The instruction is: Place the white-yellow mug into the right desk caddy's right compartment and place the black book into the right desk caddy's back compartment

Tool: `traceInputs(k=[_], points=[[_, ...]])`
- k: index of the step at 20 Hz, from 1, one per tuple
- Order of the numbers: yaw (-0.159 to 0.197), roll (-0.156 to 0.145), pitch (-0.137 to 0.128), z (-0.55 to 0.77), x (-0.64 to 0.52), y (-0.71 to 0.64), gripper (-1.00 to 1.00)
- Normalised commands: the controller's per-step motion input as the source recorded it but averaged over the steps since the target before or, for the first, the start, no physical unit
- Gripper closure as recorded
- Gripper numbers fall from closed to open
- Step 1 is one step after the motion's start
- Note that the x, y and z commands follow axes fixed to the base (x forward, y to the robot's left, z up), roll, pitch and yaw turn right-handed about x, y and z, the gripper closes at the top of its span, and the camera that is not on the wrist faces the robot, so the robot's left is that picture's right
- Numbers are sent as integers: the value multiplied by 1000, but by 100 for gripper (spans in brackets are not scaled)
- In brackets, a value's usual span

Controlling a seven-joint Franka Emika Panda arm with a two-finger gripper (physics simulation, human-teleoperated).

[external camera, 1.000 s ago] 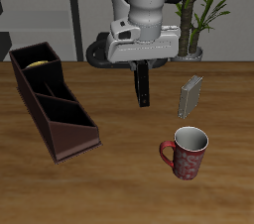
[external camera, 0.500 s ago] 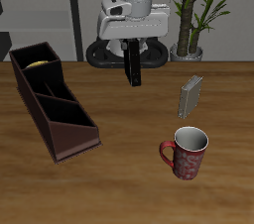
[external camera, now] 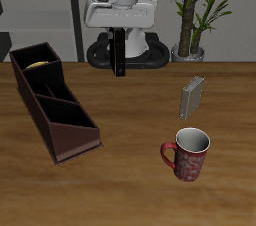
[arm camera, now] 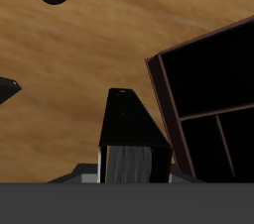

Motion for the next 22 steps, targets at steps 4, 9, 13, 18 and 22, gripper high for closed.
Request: traceInputs(k=[4,9,13,18,22], points=[[6,-26,-8,246,-211,-231,100],[12,-22,13,261,-86,-332,100],[37,-36,43,202,-25,-463,100],[18,-82,5,366,20,-487,100],[18,-30,-1,241,70,-251,100]])
